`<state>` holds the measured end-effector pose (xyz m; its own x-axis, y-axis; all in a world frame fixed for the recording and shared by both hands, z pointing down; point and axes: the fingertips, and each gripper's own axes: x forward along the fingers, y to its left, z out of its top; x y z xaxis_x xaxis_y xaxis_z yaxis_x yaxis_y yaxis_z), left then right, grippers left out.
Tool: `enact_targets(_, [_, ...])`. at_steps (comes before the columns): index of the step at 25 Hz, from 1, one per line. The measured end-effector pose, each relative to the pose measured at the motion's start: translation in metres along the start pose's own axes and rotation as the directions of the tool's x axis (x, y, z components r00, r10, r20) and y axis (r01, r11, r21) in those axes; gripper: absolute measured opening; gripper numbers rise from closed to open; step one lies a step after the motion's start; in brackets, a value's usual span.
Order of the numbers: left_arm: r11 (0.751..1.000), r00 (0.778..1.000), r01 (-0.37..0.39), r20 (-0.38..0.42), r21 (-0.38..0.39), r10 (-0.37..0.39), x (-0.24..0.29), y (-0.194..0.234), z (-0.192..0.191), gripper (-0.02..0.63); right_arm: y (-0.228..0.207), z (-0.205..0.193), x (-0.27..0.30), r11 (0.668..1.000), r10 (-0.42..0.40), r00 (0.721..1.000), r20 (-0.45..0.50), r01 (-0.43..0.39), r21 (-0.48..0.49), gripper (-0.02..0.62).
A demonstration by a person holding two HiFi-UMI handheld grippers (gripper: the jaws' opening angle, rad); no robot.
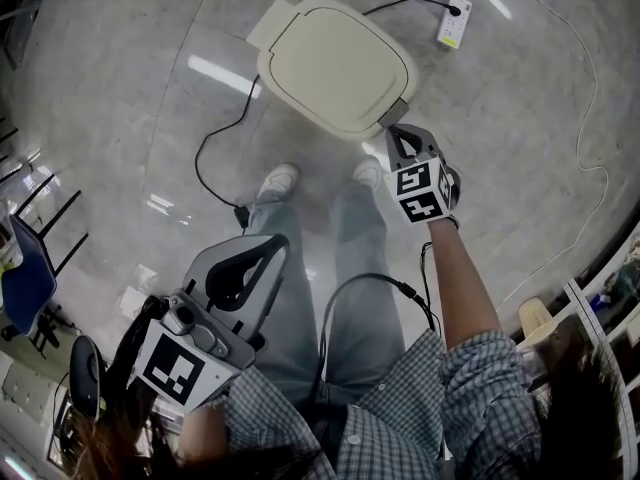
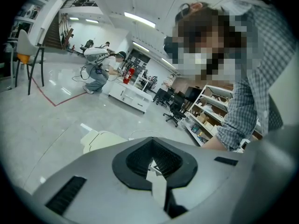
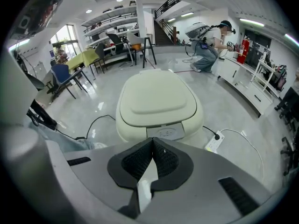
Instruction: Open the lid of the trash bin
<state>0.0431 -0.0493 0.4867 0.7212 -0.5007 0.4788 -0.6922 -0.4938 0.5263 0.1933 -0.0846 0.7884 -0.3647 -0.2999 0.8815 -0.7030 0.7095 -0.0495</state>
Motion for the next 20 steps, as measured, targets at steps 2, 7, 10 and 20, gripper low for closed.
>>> enact_targets(2, [1.0, 1.0, 0.004, 0.002, 0.004, -0.004, 0.0008, -0.0006, 0.0012, -0.002, -0.0005, 0.0, 0.0002, 1.0, -0.007, 1.0, 0.004, 0.007, 0.002, 0.02])
enact_targets(7, [1.0, 1.0, 0.006, -0.003, 0.001, -0.006, 0.0007, -0.0004, 0.0013, -0.002, -0.0013, -0.0019, 0.0007, 1.0, -0.009, 1.0, 0.002, 0.009, -0.009, 0.02])
enact_targets(10, [1.0, 1.0, 0.01, 0.005, -0.001, -0.01, 0.0016, -0.0001, 0.0045, -0.002, -0.0006, -0.0022, 0.002, 1.0, -0.006, 1.0, -0.001, 0.006, -0.016, 0.02])
enact_targets(20, [1.0, 1.0, 0.022, 0.004, 0.005, -0.022, 0.002, -0.0062, 0.0043, -0.002, -0.0018, -0.0013, 0.0016, 0.998, -0.006, 1.0, 0.01, 0.005, 0.056, 0.02])
